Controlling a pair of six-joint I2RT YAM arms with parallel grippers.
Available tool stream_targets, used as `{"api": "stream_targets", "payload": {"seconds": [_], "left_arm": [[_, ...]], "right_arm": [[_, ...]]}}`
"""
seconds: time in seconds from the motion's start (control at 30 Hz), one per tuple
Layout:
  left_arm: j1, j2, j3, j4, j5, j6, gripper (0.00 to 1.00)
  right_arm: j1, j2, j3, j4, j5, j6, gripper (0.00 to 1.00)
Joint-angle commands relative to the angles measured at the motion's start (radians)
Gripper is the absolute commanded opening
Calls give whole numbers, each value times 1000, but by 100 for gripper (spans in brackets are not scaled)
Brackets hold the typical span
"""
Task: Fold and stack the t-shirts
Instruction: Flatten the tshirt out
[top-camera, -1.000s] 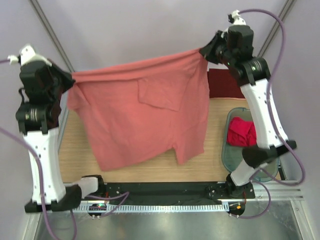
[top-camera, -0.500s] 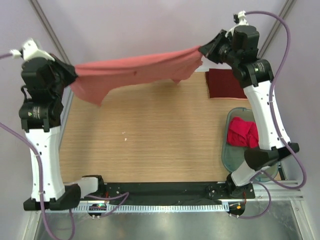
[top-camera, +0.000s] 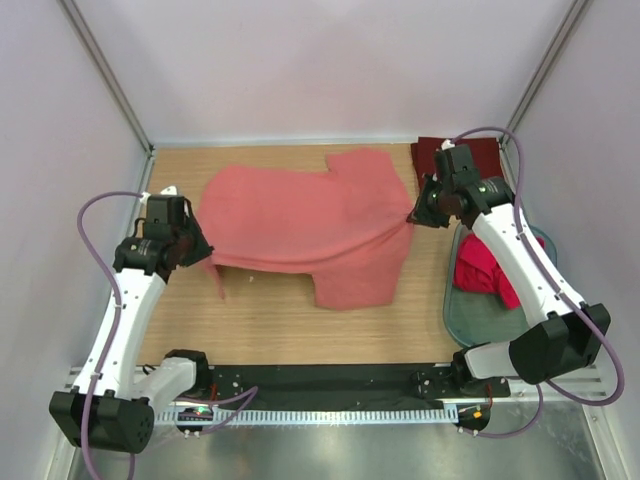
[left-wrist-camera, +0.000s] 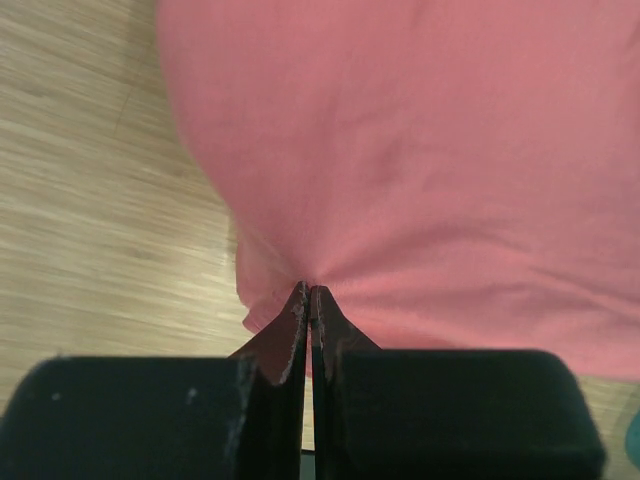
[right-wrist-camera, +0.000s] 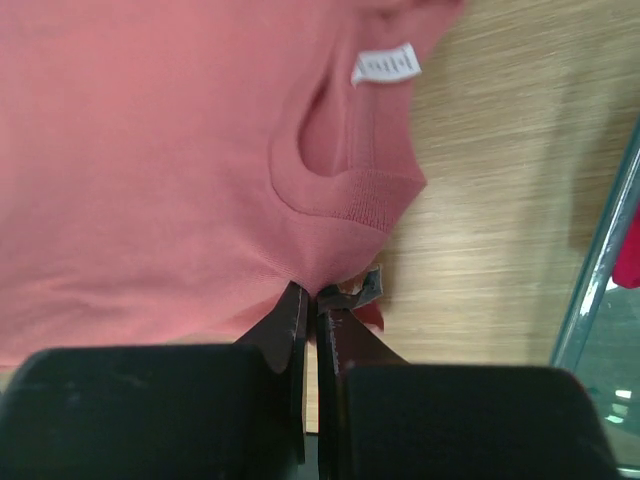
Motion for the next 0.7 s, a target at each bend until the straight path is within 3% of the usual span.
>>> {"api": "stream_targets", "payload": {"seconds": [0.0, 0.17, 0.3, 0.53, 0.67], "left_arm": [[-1, -9, 24, 13, -20, 33, 0], [-1, 14, 69, -6, -35, 77, 0], [-1, 33, 69, 3, -18, 111, 0], [-7, 212, 56, 54, 54, 105, 0], [-14, 395, 160, 31, 46, 99, 0]], "right_arm": [[13, -33, 107, -2, 12, -55, 1], [16, -54, 143, -108, -193, 17, 1], [14, -141, 27, -95, -296, 102, 1], [-22, -45, -26, 65, -195, 109, 1], [-62, 148, 34, 137, -132, 68, 1]]}}
